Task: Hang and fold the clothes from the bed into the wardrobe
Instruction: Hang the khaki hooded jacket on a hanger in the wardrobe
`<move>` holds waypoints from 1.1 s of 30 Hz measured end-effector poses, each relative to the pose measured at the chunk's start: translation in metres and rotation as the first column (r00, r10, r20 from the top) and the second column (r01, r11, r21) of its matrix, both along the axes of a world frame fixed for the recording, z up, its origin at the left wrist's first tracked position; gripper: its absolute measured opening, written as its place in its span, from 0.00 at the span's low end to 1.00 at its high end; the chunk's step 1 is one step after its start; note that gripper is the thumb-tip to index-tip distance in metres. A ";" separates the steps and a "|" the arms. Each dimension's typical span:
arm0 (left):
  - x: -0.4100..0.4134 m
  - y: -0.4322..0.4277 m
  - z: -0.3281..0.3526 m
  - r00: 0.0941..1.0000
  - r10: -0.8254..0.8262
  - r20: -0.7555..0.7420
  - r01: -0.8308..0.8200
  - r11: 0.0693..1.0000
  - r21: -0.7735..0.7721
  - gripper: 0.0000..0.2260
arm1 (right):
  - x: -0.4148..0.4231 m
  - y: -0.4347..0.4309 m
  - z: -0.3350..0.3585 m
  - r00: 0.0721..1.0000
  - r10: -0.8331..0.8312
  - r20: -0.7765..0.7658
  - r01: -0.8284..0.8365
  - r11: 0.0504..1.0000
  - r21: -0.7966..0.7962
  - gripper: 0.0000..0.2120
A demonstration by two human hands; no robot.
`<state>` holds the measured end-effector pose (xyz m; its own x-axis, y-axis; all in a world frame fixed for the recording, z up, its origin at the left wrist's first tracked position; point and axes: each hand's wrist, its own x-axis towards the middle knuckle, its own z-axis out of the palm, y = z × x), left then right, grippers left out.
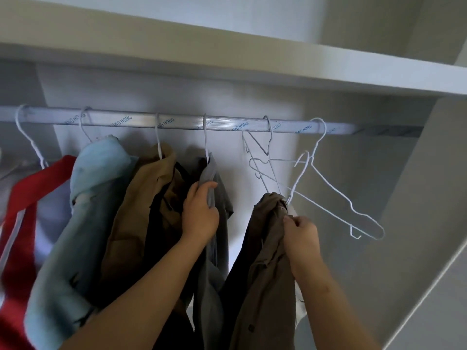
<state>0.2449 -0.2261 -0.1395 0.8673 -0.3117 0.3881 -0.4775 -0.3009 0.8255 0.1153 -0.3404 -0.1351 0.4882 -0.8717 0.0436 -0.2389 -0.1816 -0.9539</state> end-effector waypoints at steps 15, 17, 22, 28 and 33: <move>-0.015 0.003 -0.004 0.997 -0.013 -0.070 0.007 0.996 -0.086 0.26 | -0.030 0.022 -0.027 0.981 0.192 -0.037 -0.189 0.979 0.074 0.09; -0.017 0.006 -0.007 0.996 -0.025 -0.091 0.016 0.994 -0.106 0.26 | -0.033 0.028 -0.036 0.978 0.200 -0.053 -0.196 0.977 0.083 0.10; -0.020 0.014 -0.016 0.992 -0.036 -0.118 0.019 0.990 -0.143 0.27 | -0.039 0.044 -0.054 0.963 0.246 -0.108 -0.233 0.965 0.117 0.07; -0.021 0.016 -0.022 0.988 -0.027 -0.149 -0.006 0.976 -0.218 0.26 | -0.045 0.064 -0.061 0.954 0.247 -0.172 -0.220 0.962 0.162 0.09; -0.024 0.013 -0.024 0.982 -0.028 -0.187 -0.025 0.962 -0.272 0.25 | -0.051 0.076 -0.068 0.960 0.216 -0.176 -0.173 0.957 0.232 0.10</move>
